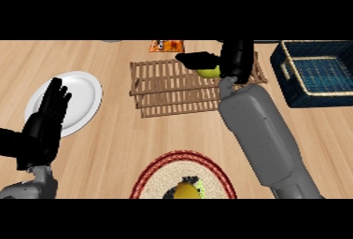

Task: Pick the pear from the placemat and place it in the tiered shelf

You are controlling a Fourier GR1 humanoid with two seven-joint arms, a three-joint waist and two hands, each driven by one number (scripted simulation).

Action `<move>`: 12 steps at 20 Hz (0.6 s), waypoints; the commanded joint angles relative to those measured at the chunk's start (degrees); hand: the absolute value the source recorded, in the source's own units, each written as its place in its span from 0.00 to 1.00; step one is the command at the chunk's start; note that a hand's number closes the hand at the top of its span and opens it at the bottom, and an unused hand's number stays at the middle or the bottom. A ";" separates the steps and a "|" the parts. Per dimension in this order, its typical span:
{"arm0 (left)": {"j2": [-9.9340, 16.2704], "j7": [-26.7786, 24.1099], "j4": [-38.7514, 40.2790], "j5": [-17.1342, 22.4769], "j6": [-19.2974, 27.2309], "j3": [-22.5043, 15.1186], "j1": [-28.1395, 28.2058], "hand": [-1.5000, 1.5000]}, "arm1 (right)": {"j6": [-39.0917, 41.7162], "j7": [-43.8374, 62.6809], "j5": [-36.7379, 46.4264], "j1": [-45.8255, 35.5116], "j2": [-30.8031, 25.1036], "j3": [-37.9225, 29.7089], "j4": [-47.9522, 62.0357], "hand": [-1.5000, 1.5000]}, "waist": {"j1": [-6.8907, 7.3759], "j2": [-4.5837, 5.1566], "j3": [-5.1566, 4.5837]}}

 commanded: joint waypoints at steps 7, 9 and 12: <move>-0.97 1.41 -1.17 -1.72 1.42 -0.57 0.73 0.50 | 3.64 16.05 4.27 6.75 -6.03 -5.30 -21.91 0.00 | -1.16 -0.40 0.00; -1.19 -2.20 3.20 -0.93 1.16 0.95 -0.34 0.50 | 7.45 14.09 -0.67 13.27 -10.29 -8.08 -27.42 0.00 | -1.79 -0.31 0.00; -0.64 -0.09 0.15 0.09 0.00 0.87 0.63 0.50 | 10.59 15.24 -4.57 19.94 -12.63 -10.91 -36.44 0.00 | -1.26 -0.26 0.01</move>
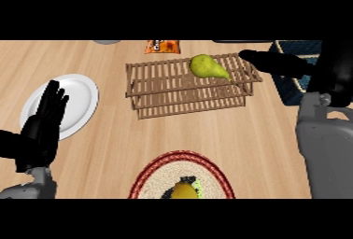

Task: Pick the pear from the placemat and place it in the tiered shelf

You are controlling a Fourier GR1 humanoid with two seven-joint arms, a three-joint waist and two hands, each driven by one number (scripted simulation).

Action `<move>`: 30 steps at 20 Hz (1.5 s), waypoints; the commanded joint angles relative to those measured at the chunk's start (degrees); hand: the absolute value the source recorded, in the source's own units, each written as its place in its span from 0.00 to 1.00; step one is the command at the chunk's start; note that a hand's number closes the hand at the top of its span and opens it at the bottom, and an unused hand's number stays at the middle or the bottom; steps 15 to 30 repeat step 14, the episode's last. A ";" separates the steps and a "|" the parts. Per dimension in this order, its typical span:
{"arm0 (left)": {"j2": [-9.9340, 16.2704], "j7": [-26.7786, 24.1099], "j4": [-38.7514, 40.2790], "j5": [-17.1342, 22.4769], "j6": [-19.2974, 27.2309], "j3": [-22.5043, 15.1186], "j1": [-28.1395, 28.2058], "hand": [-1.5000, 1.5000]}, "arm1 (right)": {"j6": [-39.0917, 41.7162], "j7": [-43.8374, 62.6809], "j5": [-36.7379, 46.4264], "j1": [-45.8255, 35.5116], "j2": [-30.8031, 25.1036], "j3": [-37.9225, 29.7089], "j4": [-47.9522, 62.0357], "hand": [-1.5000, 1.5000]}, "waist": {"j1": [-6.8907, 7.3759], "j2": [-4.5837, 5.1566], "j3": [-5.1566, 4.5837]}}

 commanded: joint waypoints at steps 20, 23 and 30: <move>0.43 1.70 -2.20 0.17 -1.54 0.87 -0.30 0.50 | 18.02 -9.97 -30.64 28.92 -10.46 -23.65 -25.40 0.00 | 0.88 0.34 0.02; 0.43 1.70 -2.20 0.17 -1.54 0.87 -0.30 0.50 | 18.02 -9.97 -30.64 28.92 -10.46 -23.65 -25.40 0.00 | 0.88 0.34 0.02; 0.43 1.70 -2.20 0.17 -1.54 0.87 -0.30 0.50 | 18.02 -9.97 -30.64 28.92 -10.46 -23.65 -25.40 0.00 | 0.88 0.34 0.02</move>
